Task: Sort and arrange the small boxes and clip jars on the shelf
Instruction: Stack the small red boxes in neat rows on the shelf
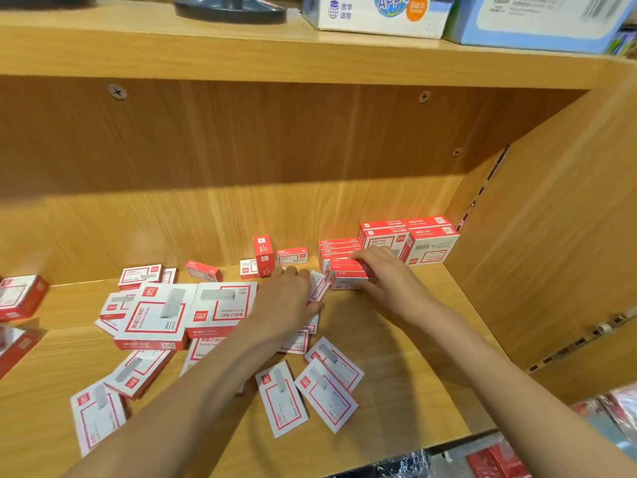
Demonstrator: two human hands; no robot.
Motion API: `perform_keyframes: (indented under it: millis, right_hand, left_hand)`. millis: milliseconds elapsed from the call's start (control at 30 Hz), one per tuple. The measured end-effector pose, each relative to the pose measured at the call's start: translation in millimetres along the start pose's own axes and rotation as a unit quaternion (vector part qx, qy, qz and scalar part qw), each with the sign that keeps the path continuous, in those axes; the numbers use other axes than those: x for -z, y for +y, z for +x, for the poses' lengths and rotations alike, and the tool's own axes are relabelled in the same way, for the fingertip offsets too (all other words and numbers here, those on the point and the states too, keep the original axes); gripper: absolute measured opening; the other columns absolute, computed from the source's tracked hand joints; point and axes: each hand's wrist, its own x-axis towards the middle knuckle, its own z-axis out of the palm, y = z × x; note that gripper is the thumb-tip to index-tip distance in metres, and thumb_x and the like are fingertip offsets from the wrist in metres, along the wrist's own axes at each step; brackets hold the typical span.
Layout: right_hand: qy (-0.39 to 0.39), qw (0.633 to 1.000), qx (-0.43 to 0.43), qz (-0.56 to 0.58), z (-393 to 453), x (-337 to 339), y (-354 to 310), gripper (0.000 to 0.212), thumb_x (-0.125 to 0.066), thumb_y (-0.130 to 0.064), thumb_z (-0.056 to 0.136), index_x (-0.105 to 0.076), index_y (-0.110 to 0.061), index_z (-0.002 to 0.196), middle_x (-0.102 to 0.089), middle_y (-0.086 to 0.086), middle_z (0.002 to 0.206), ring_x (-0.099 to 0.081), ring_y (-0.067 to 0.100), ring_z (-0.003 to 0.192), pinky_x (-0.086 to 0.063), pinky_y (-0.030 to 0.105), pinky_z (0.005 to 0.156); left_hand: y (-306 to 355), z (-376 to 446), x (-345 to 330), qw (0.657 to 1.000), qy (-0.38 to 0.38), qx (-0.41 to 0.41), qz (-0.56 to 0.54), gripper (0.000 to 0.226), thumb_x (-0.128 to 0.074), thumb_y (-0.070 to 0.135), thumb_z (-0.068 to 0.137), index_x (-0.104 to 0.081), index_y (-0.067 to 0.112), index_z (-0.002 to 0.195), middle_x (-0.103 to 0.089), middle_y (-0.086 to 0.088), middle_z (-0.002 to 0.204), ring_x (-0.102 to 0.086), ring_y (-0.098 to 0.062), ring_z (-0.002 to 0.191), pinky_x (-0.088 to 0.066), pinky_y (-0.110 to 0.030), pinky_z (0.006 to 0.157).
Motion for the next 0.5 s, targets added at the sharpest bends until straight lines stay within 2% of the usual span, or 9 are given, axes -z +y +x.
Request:
perform_keyframes:
  millis: [133,267,400,500]
  right_hand:
    - [0.027,0.999,0.004,0.024,-1,-6,1,0.045,-0.066,-0.015,0.083,-0.048,-0.013,0.124,-0.054,0.004,0.124,-0.045,0.019,0.114,-0.034,0.026,0.092]
    - [0.045,0.999,0.011,0.028,-5,-8,7,0.042,-0.068,-0.016,0.082,-0.052,-0.012,0.12,-0.056,0.005,0.117,-0.048,0.02,0.109,-0.042,0.033,0.092]
    - [0.079,0.996,0.028,-0.018,-3,-12,10,0.045,-0.075,-0.009,0.072,-0.058,-0.011,0.113,-0.048,0.012,0.113,-0.046,0.024,0.105,-0.046,0.035,0.085]
    - [0.106,0.992,0.035,-0.058,3,-14,7,0.046,-0.082,-0.012,0.063,-0.06,-0.013,0.104,-0.049,0.013,0.111,-0.041,0.024,0.1,-0.049,0.038,0.073]
  left_hand:
    - [2,6,1,0.998,-0.02,0.042,-0.032,0.053,-0.063,0.045,0.081,-0.049,0.009,0.118,-0.05,-0.01,0.121,-0.042,-0.025,0.114,-0.038,-0.032,0.09]
    - [-2,3,9,0.994,0.033,0.076,-0.069,0.061,-0.065,0.052,0.074,-0.053,0.013,0.12,-0.047,-0.007,0.12,-0.039,-0.024,0.113,-0.038,-0.032,0.088]
    - [-10,-4,21,0.99,0.068,0.048,-0.118,0.063,-0.07,0.053,0.069,-0.054,0.019,0.12,-0.046,0.0,0.108,-0.044,-0.019,0.102,-0.04,-0.028,0.08]
    - [-18,-11,25,0.986,0.05,0.013,-0.16,0.066,-0.073,0.04,0.073,-0.048,0.019,0.129,-0.042,0.003,0.109,-0.047,-0.016,0.101,-0.041,-0.024,0.08]
